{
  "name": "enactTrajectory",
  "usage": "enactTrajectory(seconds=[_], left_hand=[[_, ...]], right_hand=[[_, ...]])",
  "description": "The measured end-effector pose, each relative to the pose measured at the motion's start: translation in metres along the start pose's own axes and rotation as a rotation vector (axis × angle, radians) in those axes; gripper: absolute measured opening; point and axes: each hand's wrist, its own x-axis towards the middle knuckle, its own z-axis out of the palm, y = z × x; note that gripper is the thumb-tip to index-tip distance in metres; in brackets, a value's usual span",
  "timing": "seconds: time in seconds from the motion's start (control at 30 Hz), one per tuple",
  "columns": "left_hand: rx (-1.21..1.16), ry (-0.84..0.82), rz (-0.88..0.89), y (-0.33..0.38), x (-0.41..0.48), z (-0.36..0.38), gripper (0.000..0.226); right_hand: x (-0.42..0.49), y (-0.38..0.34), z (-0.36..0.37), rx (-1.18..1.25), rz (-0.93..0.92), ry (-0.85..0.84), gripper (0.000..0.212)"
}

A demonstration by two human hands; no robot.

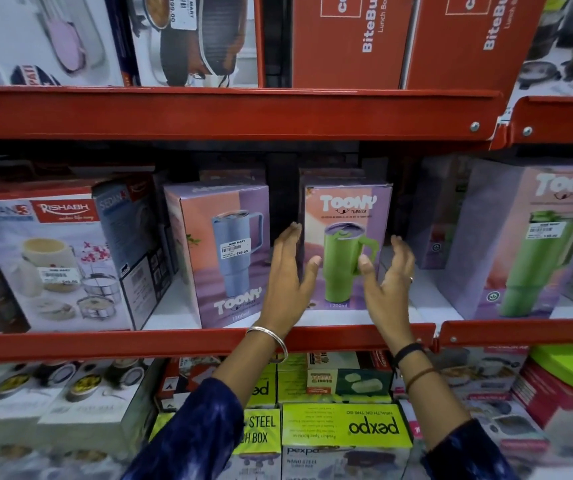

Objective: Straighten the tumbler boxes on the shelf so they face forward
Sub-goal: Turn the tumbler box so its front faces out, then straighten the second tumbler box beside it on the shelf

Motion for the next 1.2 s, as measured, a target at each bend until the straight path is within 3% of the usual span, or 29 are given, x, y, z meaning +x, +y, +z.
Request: enactTrajectory(seconds=[0.13, 0.23, 0.37, 0.6, 0.7, 0.87, 1.0, 1.2], left_hand=[[-0.032, 0.068, 0.193, 0.011, -0.015, -0.031, 0.042], [-0.019, 0.13, 0.303, 0.009, -0.024, -0.059, 0.039], [-0.017, 0.283, 0.312, -0.01, -0.034, -0.1, 0.033], [-0.141, 0.332, 0.049, -0.058, -0.033, -0.151, 0.036], [-0.171, 0.28, -0.168, -0.076, -0.021, -0.154, 0.042], [-0.423, 0.102, -0.516, -0.101, 0.007, -0.148, 0.043], [-0.567, -0.005, -0.577, -0.109, 0.016, -0.147, 0.028], [-0.502, -0.031, -0.437, -0.1, 0.013, -0.152, 0.031]], right_hand=[[-0.023, -0.043, 0.019, 0.138, -0.133, 0.012, 0.054], [-0.043, -0.076, 0.042, 0.297, -0.095, -0.072, 0.048], [-0.069, -0.101, 0.078, 0.399, -0.047, -0.18, 0.044], [-0.098, -0.123, 0.129, 0.39, -0.015, -0.222, 0.047], [-0.107, -0.123, 0.146, 0.328, -0.031, -0.205, 0.056], [-0.116, -0.121, 0.169, 0.106, 0.011, -0.065, 0.074], [-0.113, -0.116, 0.178, -0.029, 0.042, -0.101, 0.078], [-0.091, -0.101, 0.169, 0.026, 0.077, -0.174, 0.062]])
